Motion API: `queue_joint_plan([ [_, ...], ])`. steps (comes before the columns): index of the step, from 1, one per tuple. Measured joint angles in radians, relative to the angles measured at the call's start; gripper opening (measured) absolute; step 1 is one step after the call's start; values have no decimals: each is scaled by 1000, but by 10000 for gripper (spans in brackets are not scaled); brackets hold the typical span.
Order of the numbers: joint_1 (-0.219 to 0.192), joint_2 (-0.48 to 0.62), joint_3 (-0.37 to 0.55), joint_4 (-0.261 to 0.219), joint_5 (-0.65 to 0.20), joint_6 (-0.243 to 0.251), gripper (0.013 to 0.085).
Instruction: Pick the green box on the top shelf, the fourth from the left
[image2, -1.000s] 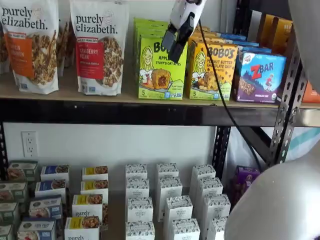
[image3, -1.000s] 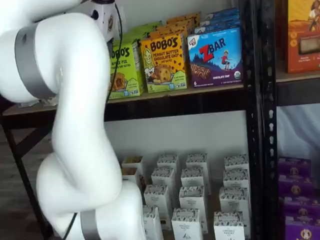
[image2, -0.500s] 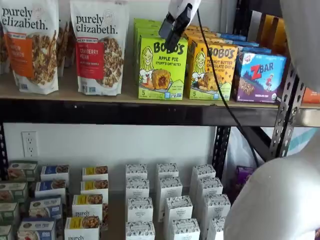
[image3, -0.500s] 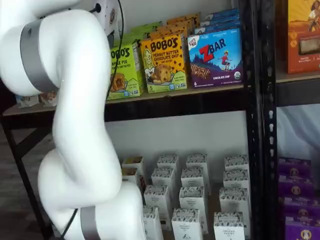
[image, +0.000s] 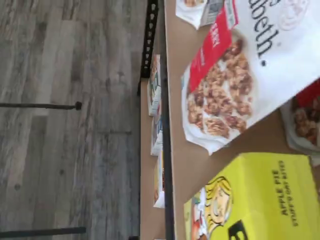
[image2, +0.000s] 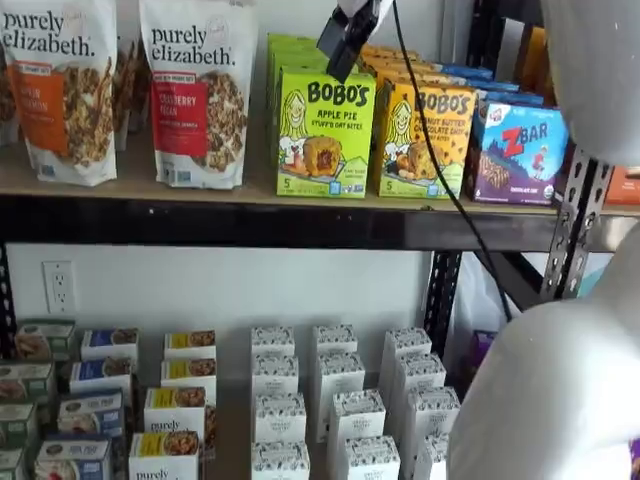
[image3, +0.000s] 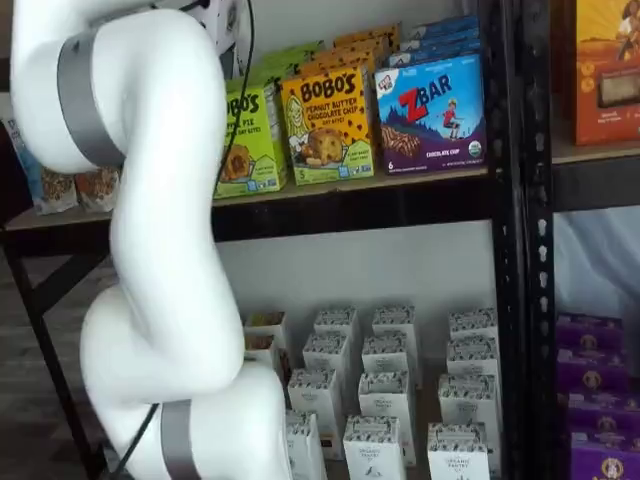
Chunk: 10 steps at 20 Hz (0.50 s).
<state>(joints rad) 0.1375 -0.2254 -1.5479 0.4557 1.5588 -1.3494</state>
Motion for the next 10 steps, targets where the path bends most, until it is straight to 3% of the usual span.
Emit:
queue_joint_plan([
  [10,-17,116,-135,-70,43,-19,850],
])
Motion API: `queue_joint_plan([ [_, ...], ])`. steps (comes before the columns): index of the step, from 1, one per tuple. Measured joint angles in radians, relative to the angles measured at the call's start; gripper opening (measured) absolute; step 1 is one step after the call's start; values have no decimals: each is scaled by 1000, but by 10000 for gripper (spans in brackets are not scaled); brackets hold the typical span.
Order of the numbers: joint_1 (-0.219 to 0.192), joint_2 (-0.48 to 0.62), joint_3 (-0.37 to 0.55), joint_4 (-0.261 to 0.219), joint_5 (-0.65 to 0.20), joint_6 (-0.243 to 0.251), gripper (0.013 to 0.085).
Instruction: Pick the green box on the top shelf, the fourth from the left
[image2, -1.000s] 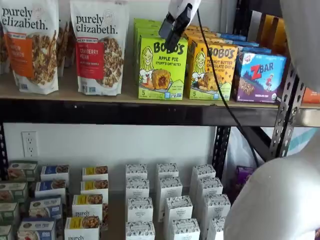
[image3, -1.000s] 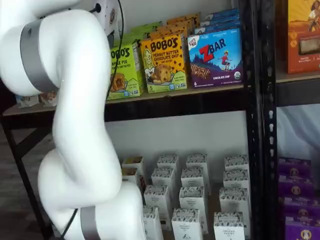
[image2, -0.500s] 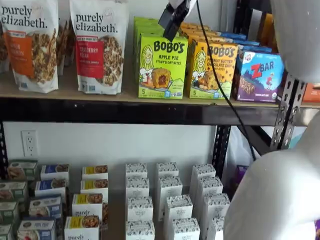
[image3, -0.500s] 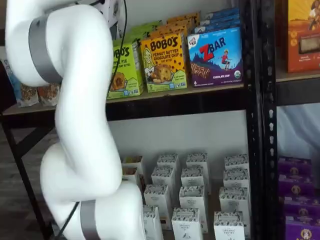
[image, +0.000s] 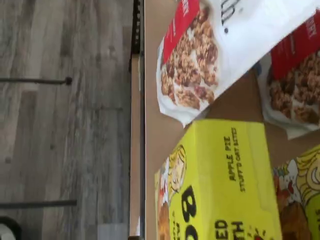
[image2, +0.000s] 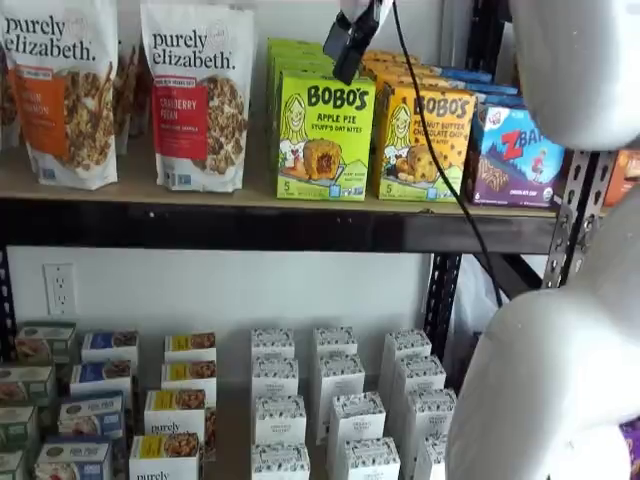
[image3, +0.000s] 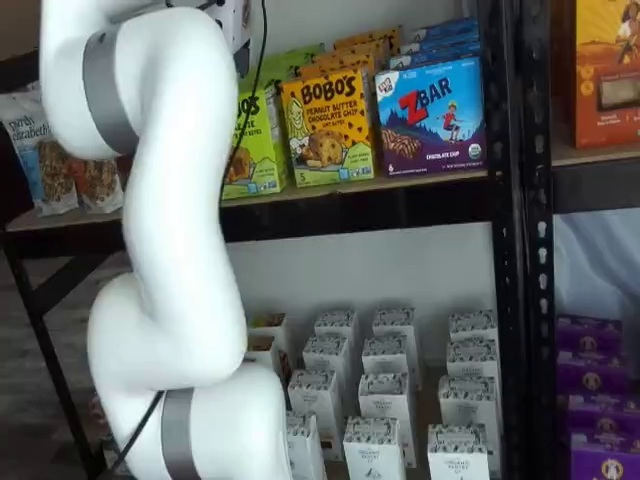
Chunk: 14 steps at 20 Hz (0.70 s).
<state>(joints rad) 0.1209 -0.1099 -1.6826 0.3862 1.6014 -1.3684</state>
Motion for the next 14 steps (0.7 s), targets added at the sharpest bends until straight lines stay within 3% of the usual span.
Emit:
queue_joint_plan([
  [6,-3,64,-66,-46,65,-10,850],
  [14,9,73,-46,-87,55,-14,850],
])
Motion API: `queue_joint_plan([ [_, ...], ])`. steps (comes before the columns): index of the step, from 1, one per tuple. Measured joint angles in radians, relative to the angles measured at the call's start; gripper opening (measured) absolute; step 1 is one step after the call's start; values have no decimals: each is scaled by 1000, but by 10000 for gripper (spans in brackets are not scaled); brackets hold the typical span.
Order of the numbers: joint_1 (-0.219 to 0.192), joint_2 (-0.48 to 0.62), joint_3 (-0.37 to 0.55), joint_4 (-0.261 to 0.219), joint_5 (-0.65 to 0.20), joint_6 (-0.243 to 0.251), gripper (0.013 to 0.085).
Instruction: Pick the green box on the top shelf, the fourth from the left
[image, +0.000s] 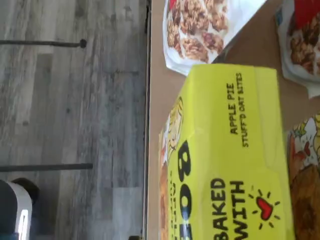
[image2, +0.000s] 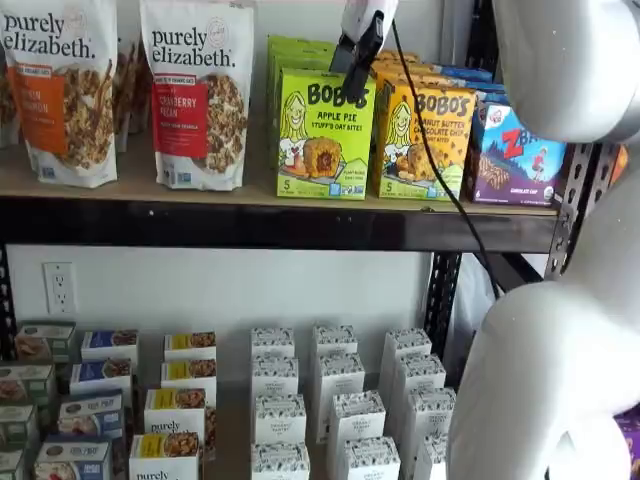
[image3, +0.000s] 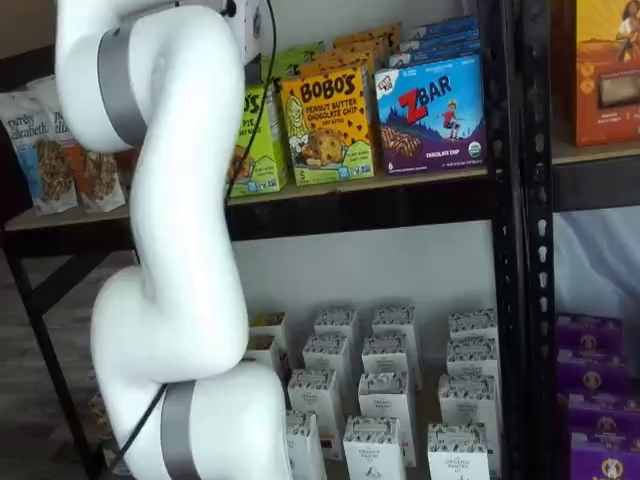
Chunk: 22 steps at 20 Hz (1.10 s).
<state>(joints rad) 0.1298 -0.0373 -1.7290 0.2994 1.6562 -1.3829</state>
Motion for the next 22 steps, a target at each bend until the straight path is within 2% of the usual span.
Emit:
queue_joint_plan([
  [7,9,3,17,-31,-7,-1,850],
  [17,16,-9,57,-41,-38,-3,850],
  [19,16,-12,65,-40,-42,-4,770],
  [22,17,-16,74,-39,-48,-4,730],
])
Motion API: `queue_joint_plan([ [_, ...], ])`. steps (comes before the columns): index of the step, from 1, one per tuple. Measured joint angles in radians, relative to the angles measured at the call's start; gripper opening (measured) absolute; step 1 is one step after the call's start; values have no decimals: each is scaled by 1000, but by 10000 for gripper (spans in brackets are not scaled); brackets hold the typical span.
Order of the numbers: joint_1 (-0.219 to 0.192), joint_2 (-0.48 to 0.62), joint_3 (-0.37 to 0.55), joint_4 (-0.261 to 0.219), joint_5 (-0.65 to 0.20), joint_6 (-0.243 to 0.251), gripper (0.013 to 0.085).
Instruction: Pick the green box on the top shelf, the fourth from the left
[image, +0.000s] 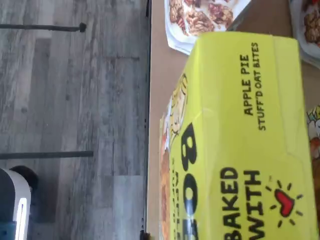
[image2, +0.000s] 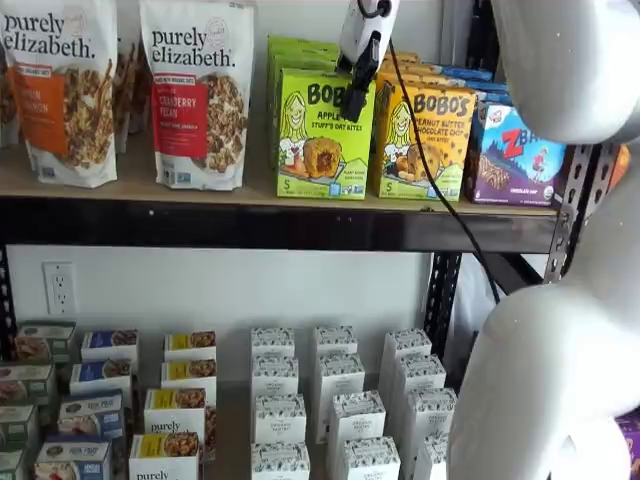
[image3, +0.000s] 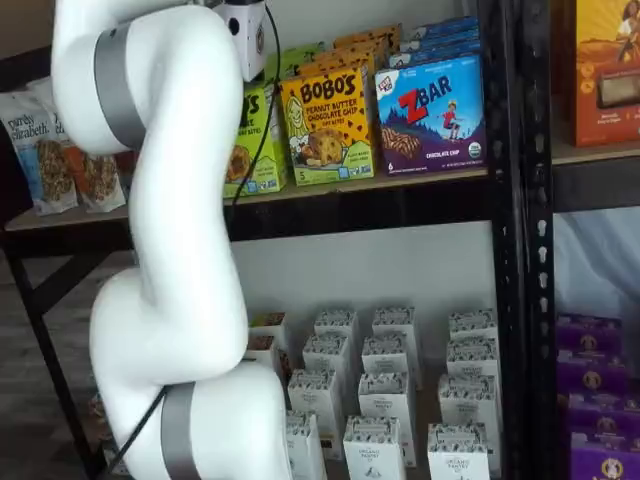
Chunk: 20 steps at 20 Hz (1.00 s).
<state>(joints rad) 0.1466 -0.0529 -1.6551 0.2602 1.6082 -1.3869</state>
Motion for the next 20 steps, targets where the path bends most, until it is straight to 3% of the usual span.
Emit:
queue_joint_plan([
  [2,0,-1,2,1,0,0,650],
  [7,1,-3,7,-3,1,-1,650],
  [14,-4,-4,8,10,5,-4,490],
  [19,-5,-9,11,10,0,-5,490],
  [20,-6,-9,11,11,0,-5,450],
])
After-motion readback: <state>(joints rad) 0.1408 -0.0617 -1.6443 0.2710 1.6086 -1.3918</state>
